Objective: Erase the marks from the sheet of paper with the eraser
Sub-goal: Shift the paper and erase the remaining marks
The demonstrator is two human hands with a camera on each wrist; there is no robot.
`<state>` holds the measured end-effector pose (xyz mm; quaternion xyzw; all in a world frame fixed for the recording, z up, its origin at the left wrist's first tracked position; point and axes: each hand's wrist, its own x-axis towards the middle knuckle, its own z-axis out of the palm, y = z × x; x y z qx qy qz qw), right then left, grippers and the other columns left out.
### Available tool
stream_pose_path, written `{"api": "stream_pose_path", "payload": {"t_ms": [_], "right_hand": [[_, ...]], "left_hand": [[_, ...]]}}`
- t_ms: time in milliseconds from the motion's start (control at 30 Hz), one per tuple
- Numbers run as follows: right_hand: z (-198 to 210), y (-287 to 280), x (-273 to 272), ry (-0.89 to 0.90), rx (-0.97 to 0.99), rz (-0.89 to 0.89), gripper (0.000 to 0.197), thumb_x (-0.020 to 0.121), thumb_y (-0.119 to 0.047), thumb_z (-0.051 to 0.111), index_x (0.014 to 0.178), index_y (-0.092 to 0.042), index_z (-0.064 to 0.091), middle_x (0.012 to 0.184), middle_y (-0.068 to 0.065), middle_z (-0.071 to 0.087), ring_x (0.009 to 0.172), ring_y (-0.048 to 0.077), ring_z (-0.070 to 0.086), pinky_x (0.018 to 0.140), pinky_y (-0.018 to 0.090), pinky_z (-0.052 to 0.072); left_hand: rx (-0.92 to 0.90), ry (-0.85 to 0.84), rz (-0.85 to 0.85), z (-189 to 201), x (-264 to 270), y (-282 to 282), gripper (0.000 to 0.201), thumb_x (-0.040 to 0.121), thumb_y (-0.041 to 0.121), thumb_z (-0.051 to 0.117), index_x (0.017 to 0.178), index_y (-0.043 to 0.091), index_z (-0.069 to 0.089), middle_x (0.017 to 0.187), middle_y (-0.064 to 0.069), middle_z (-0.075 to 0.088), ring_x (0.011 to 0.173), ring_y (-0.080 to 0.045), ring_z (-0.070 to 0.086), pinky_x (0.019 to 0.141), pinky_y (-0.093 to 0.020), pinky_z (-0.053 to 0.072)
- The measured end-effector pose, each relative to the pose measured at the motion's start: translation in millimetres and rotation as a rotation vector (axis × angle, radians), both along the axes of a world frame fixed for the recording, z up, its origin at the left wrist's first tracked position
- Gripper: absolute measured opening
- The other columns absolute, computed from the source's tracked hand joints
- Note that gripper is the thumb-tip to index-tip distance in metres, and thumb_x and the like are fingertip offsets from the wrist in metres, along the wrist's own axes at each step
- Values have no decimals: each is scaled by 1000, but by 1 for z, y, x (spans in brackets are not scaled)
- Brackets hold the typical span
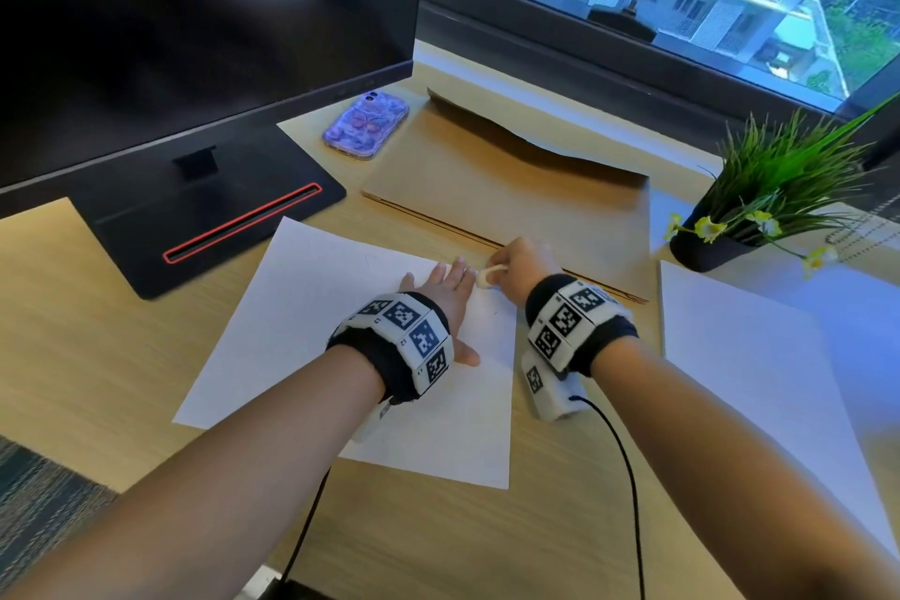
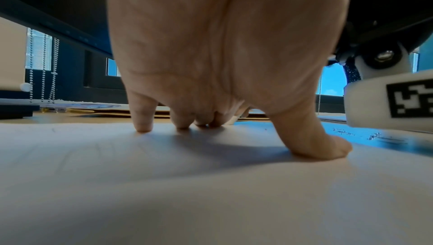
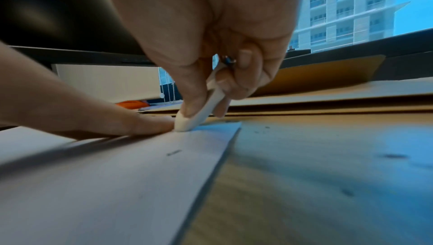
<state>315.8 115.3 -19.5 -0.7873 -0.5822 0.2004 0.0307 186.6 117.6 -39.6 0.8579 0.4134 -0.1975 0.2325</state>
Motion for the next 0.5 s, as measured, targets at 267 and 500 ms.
{"api": "stream_pose_path", "payload": {"t_ms": [267,500], "right_hand": [[-7,-18,-2,-64,-45,138,22,96,-17,49,108,-11,66,103,4,50,89,18,49,74,24,38],[-11,-5,-6,-76,48,67,26,94,-6,47,115,-10,61,116,10,47,100,25,53,82,30,46]], "left_hand": [[6,2,6,-4,0,1,112,80,53,65,150,14,-14,156,-1,-21,146,-20,-11,116,-49,3],[30,-12,-18,-6,-3,1,111,80,56,62,149,12,-14,157,-2,-20,146,-20,-10,116,-48,1]]}}
